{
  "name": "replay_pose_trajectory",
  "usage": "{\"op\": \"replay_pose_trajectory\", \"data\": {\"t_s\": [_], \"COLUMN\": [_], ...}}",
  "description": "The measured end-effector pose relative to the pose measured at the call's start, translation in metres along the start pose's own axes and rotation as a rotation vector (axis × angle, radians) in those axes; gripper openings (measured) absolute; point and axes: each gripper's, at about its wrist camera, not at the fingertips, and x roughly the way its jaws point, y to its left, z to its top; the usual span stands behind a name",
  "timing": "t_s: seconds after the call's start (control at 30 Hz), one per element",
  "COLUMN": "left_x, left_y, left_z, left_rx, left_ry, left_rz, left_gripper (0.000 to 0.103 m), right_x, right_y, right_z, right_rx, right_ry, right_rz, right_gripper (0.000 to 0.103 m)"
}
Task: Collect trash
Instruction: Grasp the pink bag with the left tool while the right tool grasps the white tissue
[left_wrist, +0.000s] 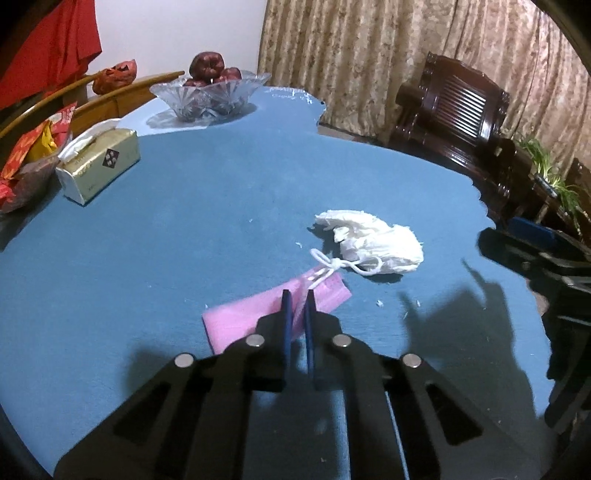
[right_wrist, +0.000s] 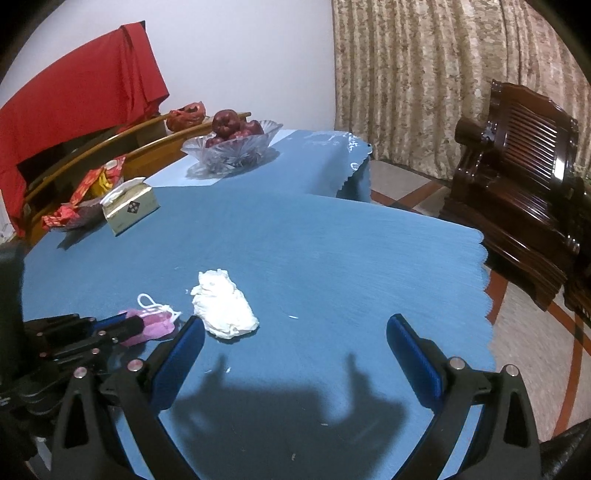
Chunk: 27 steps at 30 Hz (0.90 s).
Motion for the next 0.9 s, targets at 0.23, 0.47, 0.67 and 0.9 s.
{"op": "replay_pose_trajectory", "data": {"t_s": [0.23,0.47,0.67,0.9], "left_x": [-0.02,-0.022,-0.021,-0.025], "left_y": [0.018,0.032,0.034,0.032], "left_z": [0.0,0.006,0.005,0.004], "left_rx": [-0.047,-0.058,-0.067,-0.072], "left_ry": [-0.044,-0.046,-0.043,-0.045], "left_rz": [0.044,0.08,0.086,0.093], "left_gripper": [0.002,0.002,0.002,0.002], "right_x": [0.019,0.052,0.069,0.055], "right_y": [0.021,0.038,0.045,0.04], "right_z": [0.001,0.003,-0.001,-0.002], "right_rx": [-0.024,-0.023,-0.028,-0.011], "right_ry": [0.024,0.09,0.153,0.137], "right_rz": [0.037,0.069,0.104,0.13], "right_gripper": [0.097,0.087,0.054,0.029]}}
